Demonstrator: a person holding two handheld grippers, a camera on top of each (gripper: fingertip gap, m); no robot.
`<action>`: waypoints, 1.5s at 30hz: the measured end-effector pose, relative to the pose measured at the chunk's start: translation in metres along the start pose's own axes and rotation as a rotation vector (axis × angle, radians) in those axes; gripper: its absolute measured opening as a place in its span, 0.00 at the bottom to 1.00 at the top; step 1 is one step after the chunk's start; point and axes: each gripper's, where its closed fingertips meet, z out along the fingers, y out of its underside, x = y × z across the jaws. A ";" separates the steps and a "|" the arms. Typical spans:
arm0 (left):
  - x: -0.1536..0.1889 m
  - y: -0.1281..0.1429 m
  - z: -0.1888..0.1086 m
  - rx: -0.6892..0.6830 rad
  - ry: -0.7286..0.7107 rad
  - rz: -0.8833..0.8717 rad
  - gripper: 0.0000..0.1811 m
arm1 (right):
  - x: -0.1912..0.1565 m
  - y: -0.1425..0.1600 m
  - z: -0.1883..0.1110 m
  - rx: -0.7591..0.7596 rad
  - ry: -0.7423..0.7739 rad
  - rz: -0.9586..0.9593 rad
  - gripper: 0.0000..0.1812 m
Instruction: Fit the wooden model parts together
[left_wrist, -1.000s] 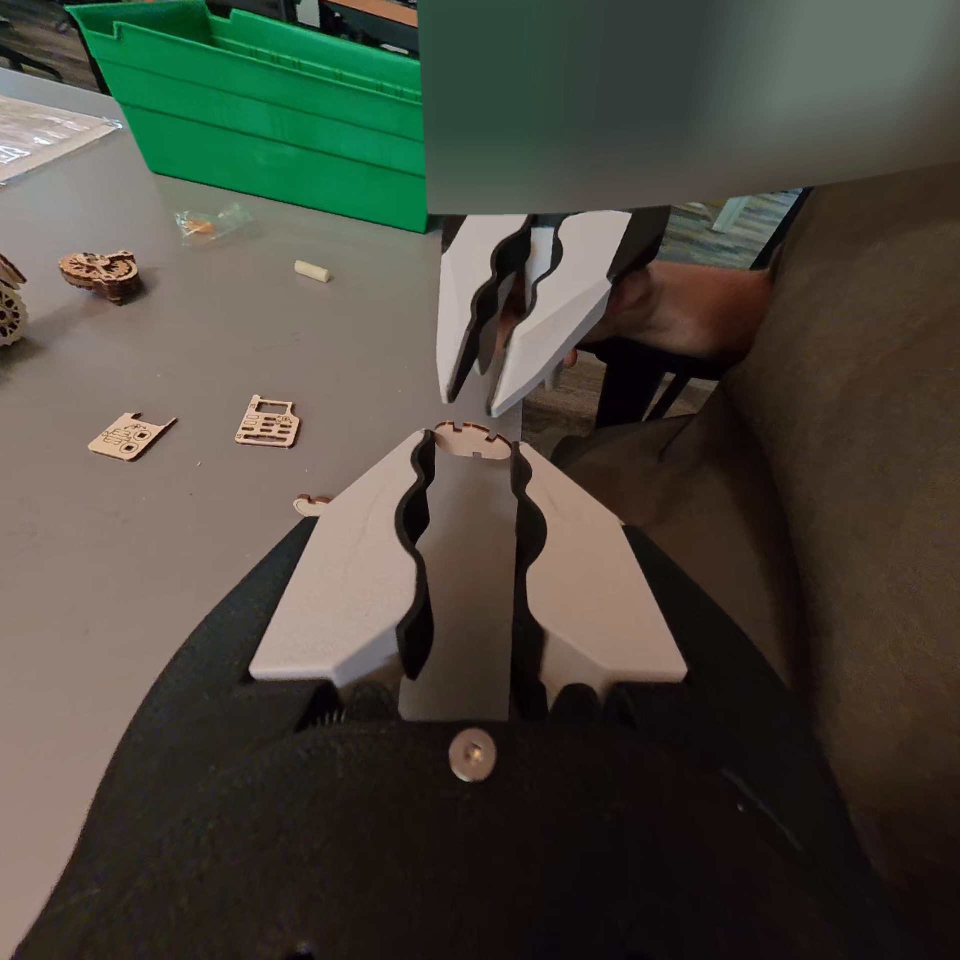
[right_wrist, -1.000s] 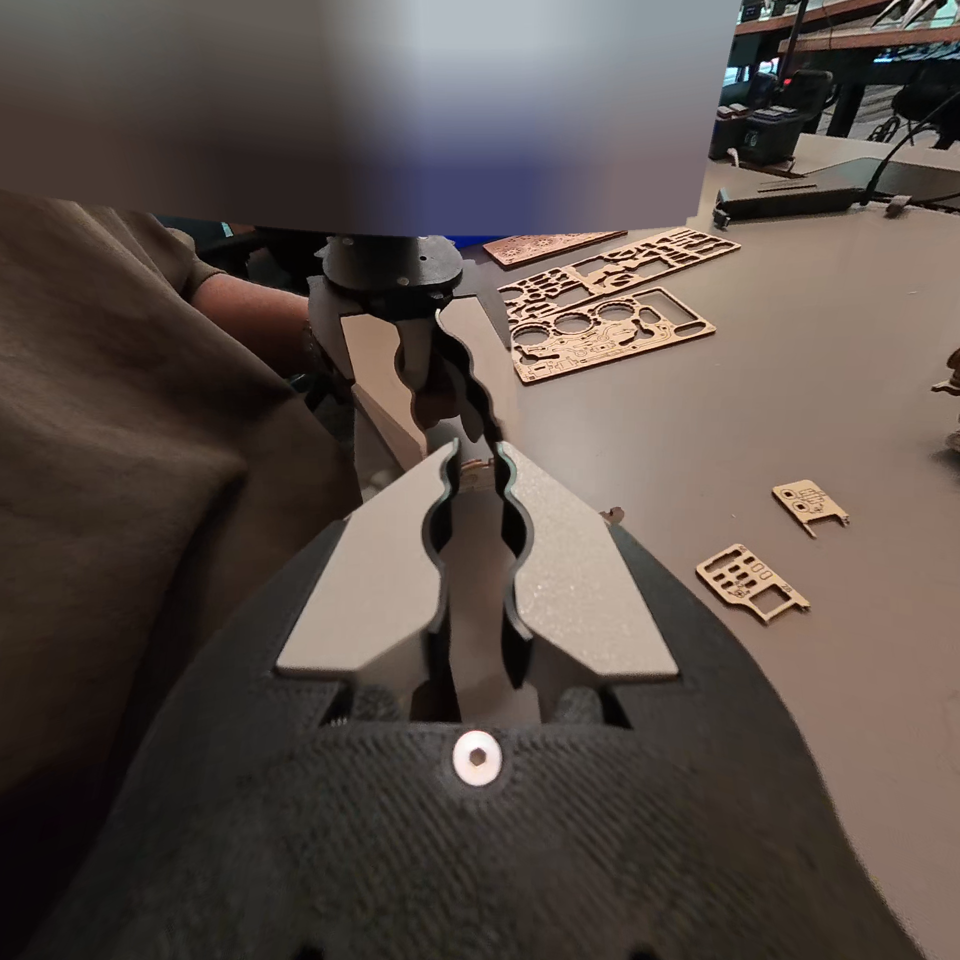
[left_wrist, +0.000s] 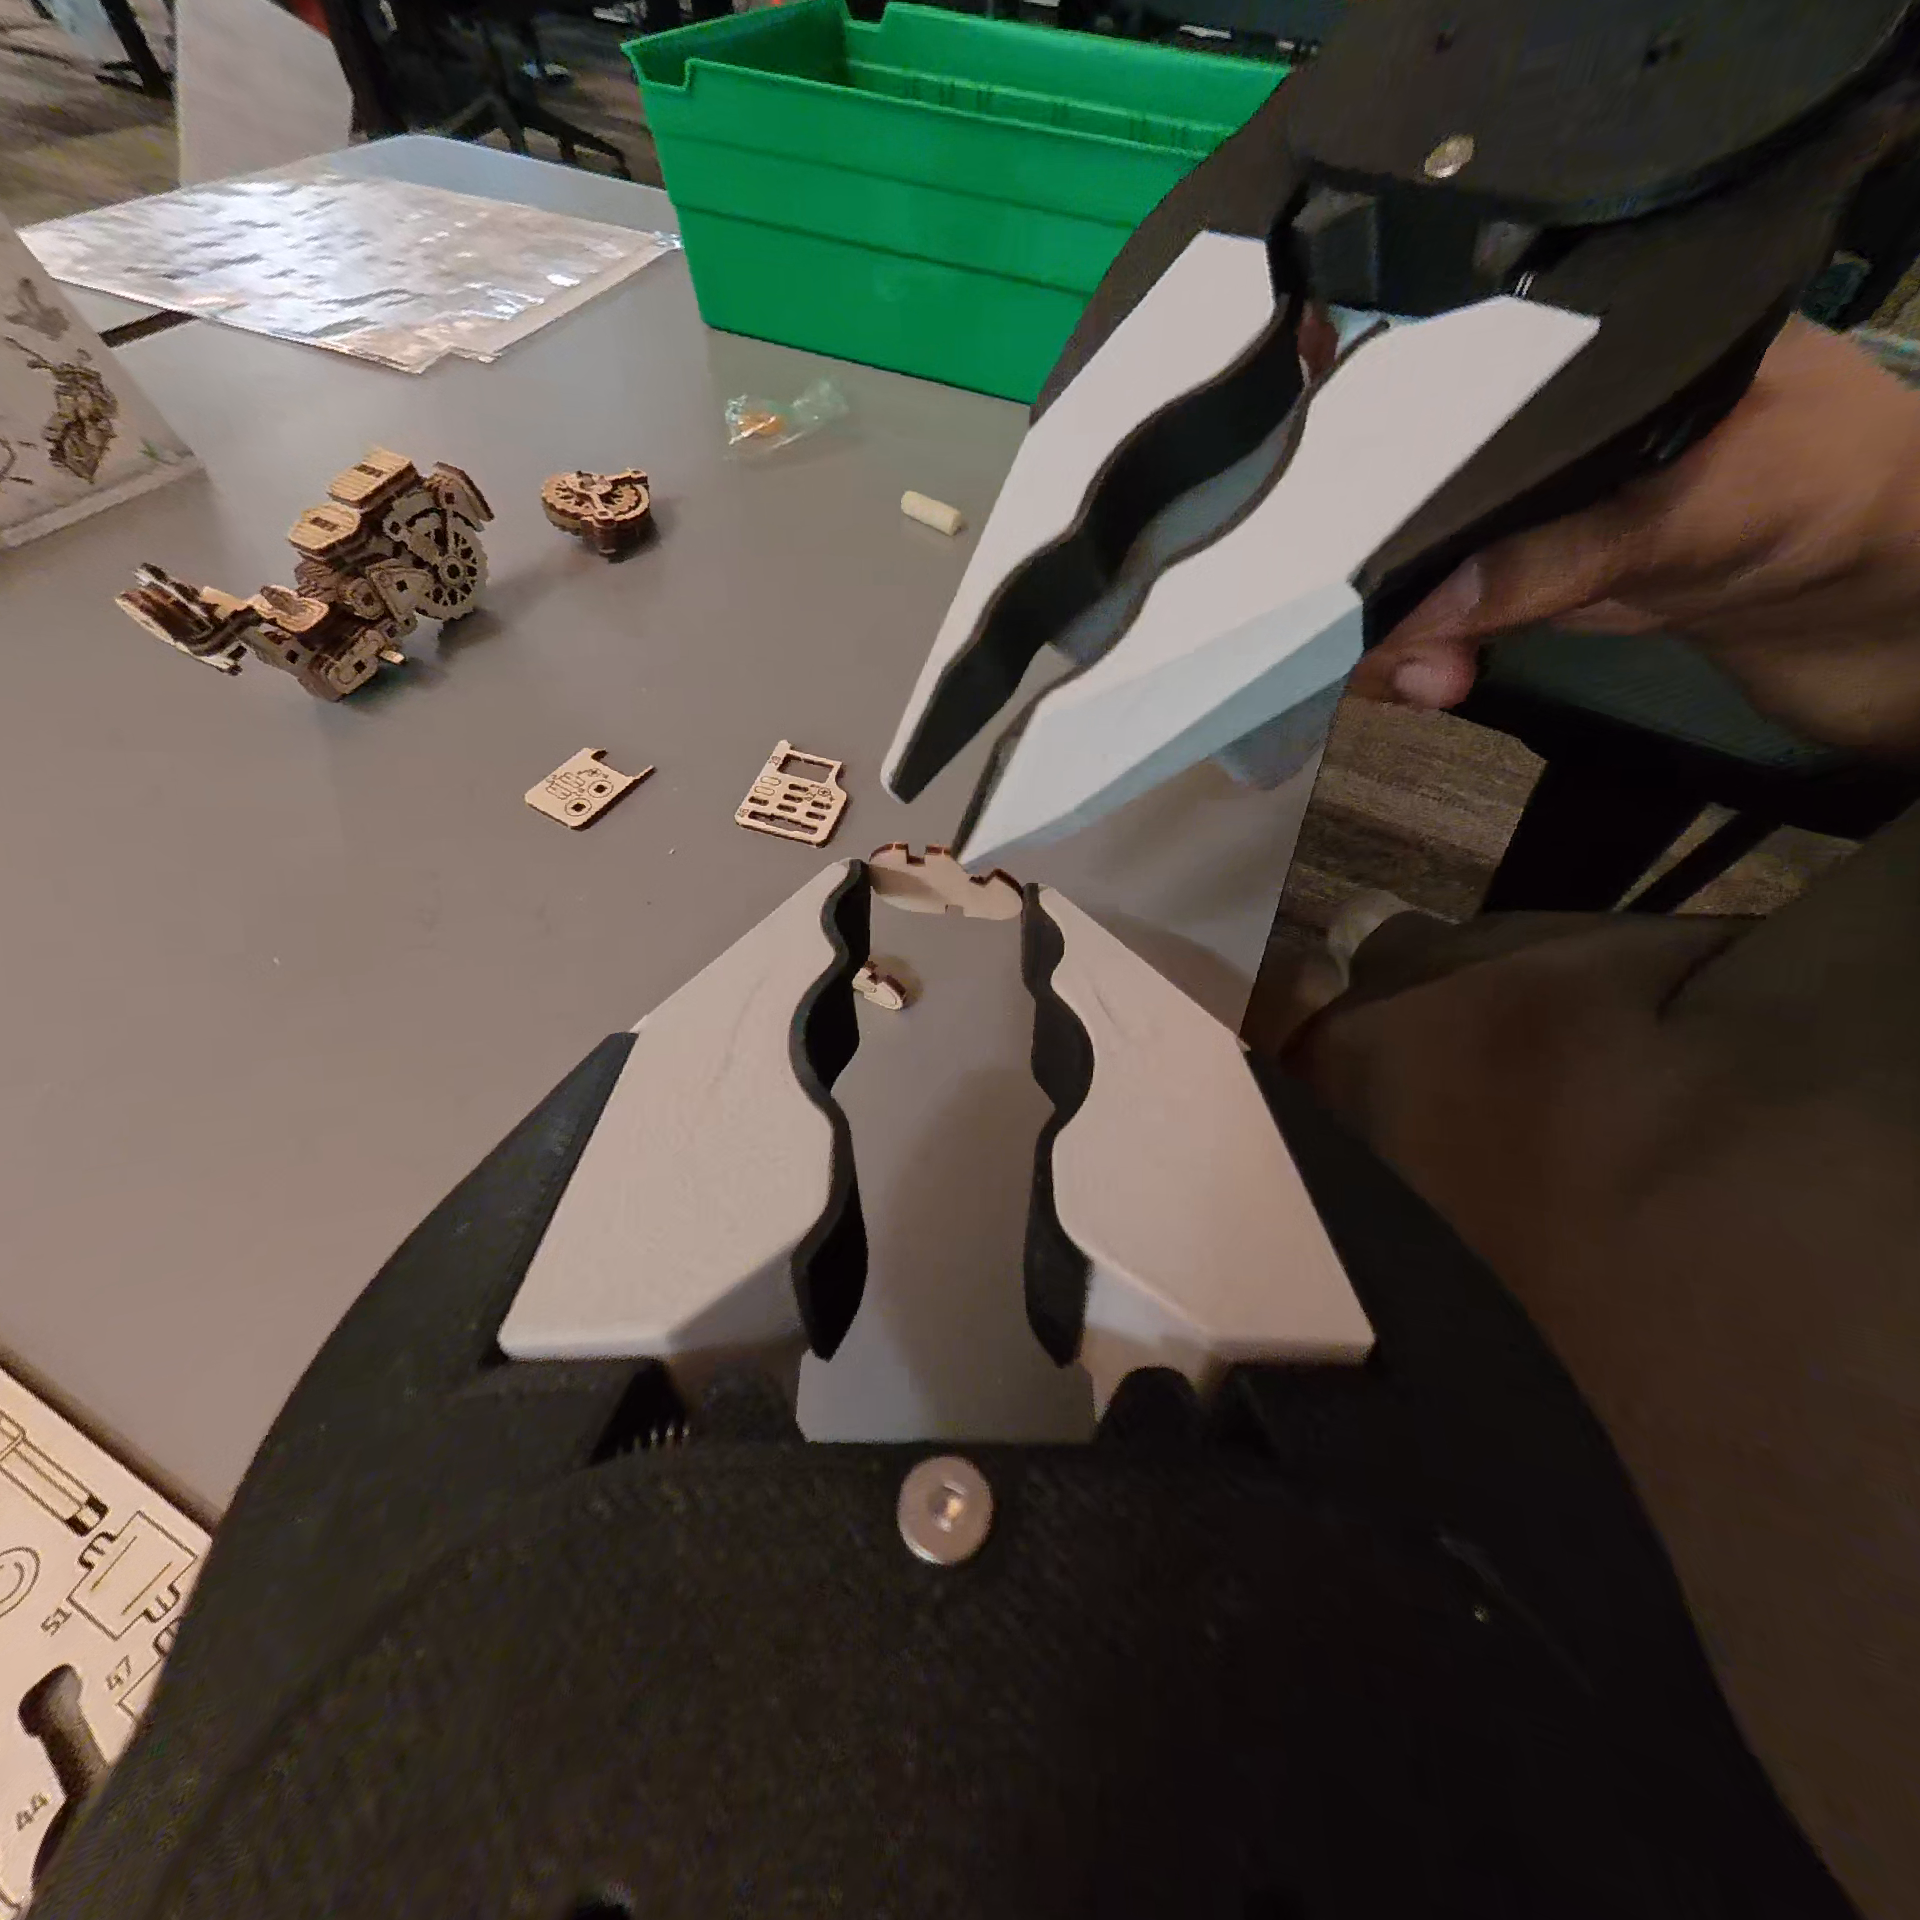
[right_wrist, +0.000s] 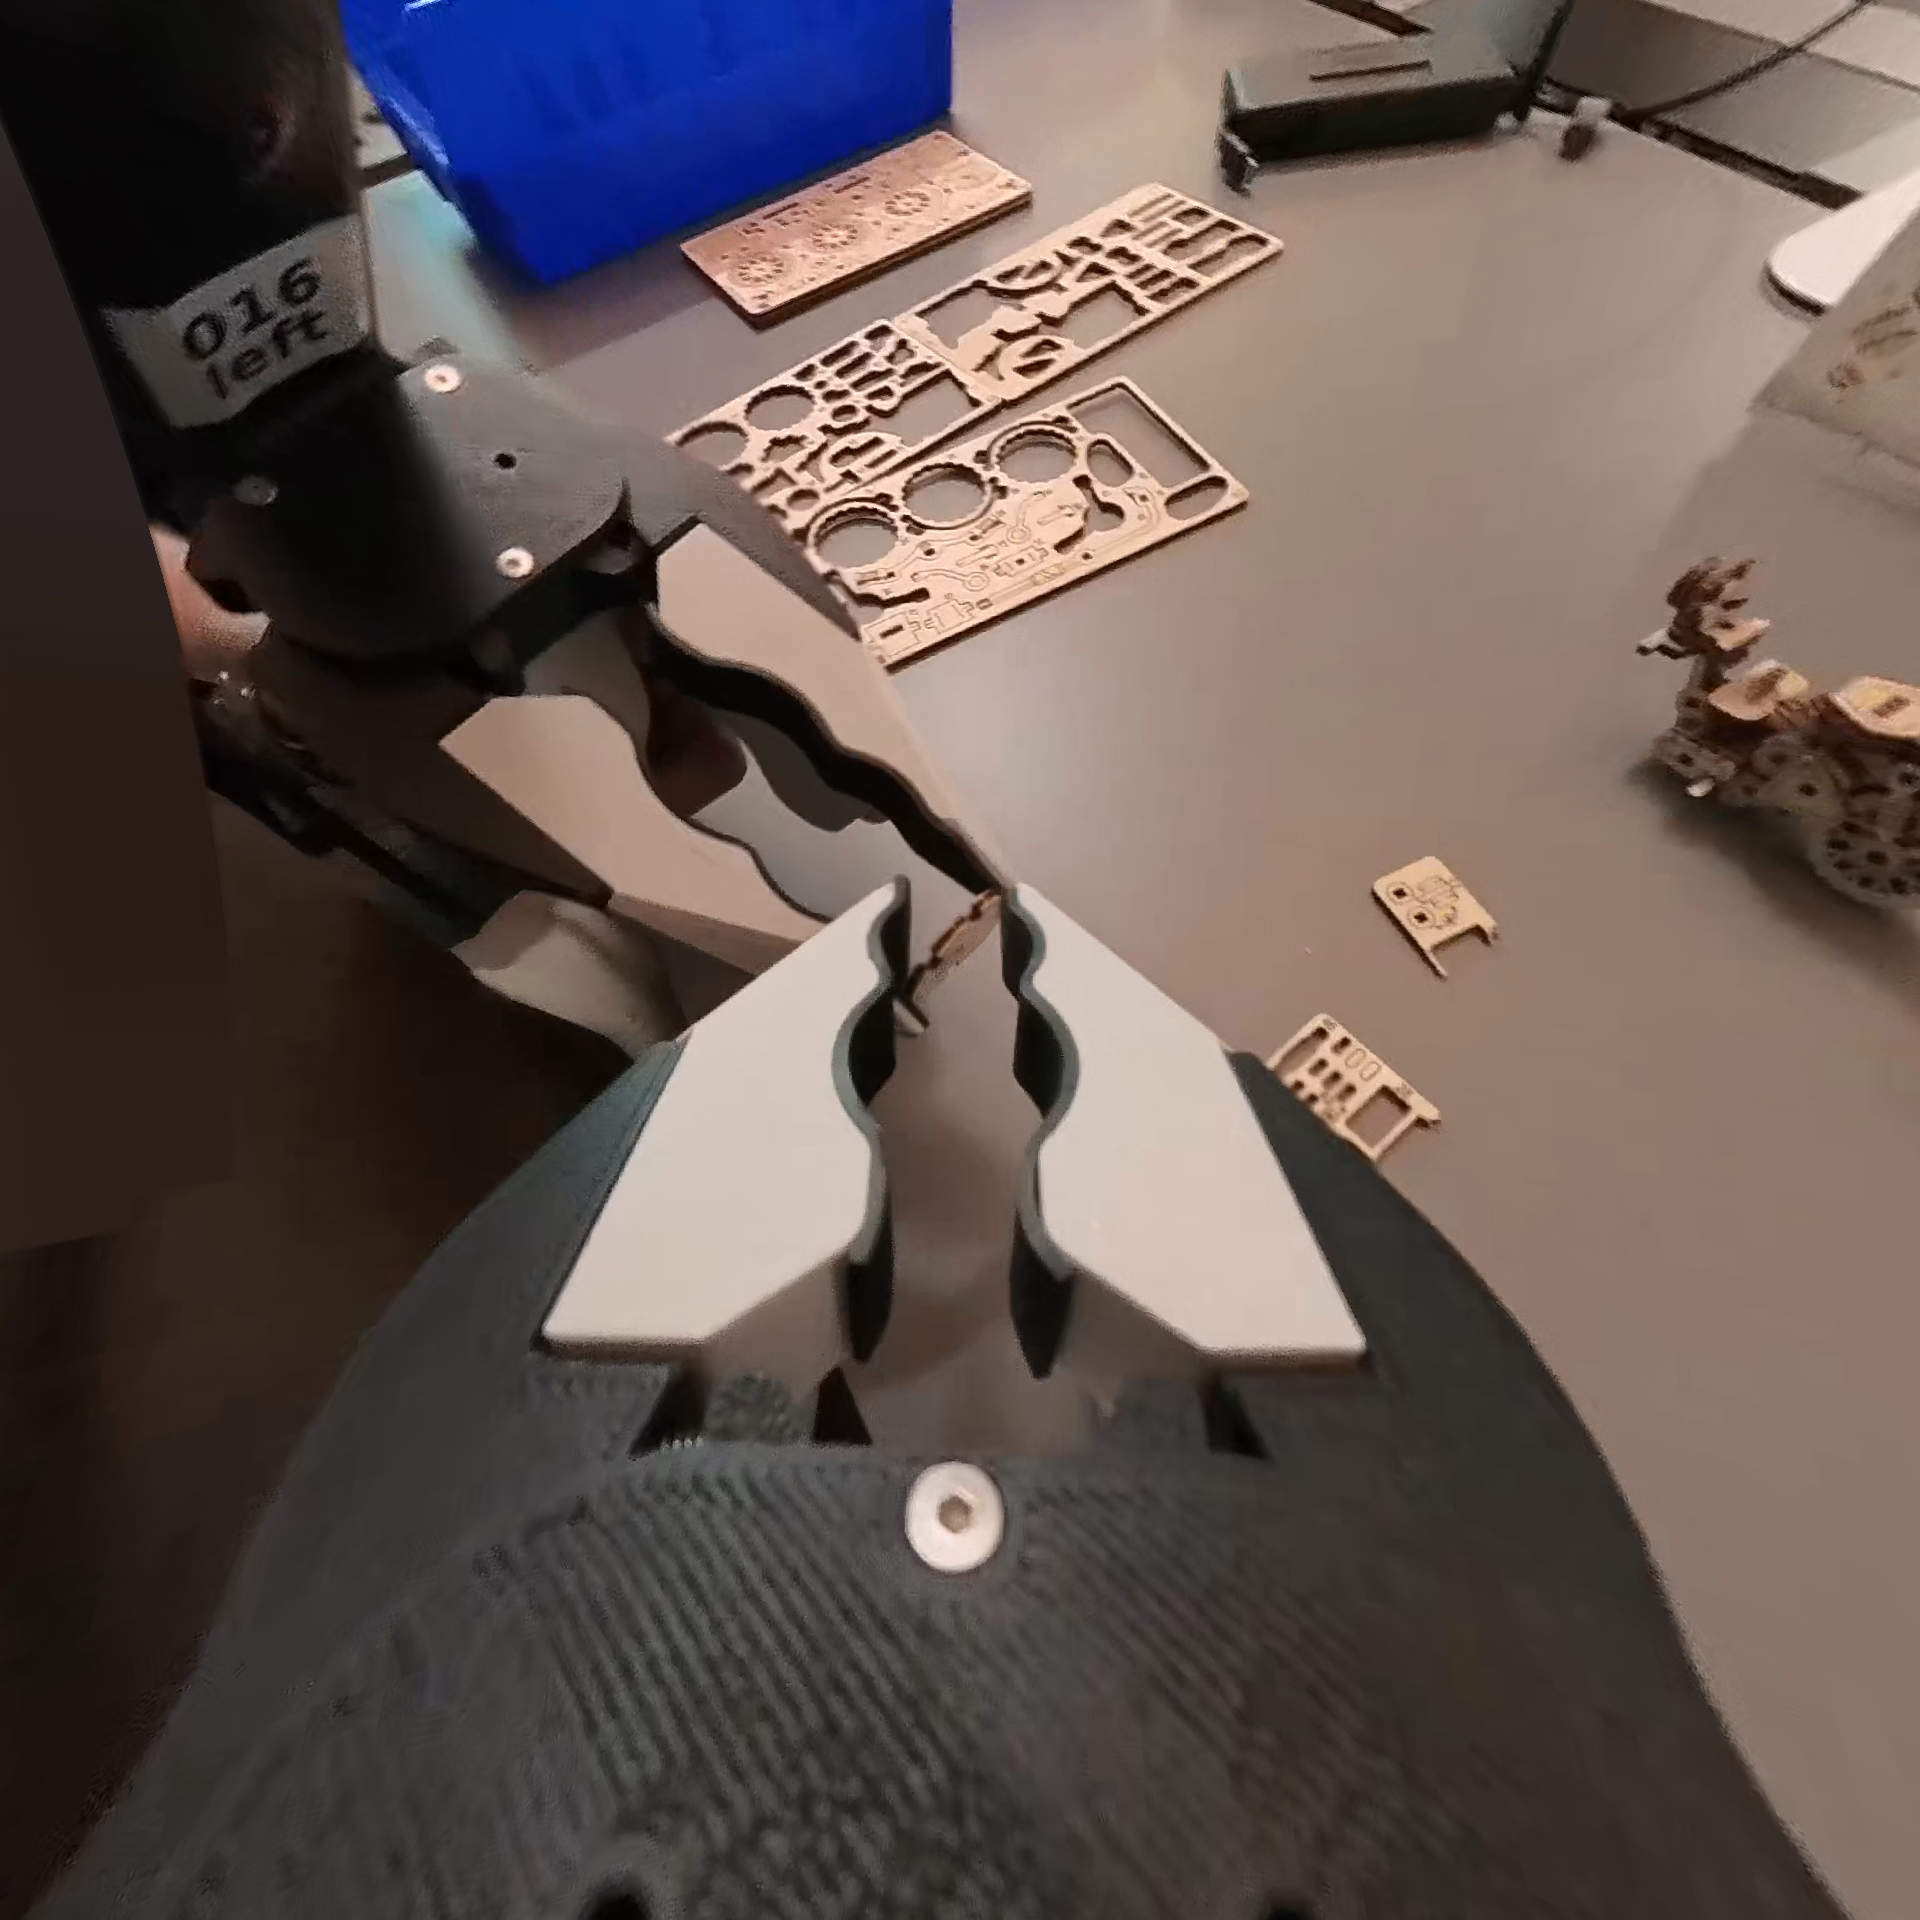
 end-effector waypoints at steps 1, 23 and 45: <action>-0.001 0.000 0.000 0.004 0.007 -0.009 0.15 | -0.001 0.001 0.001 0.009 -0.022 -0.011 0.07; 0.040 -0.002 -0.015 0.043 0.427 -0.060 0.14 | -0.041 0.010 -0.022 0.215 -0.392 -0.231 0.08; 0.053 -0.002 -0.020 0.045 0.485 -0.025 0.14 | -0.049 0.014 -0.025 0.219 -0.420 -0.291 0.05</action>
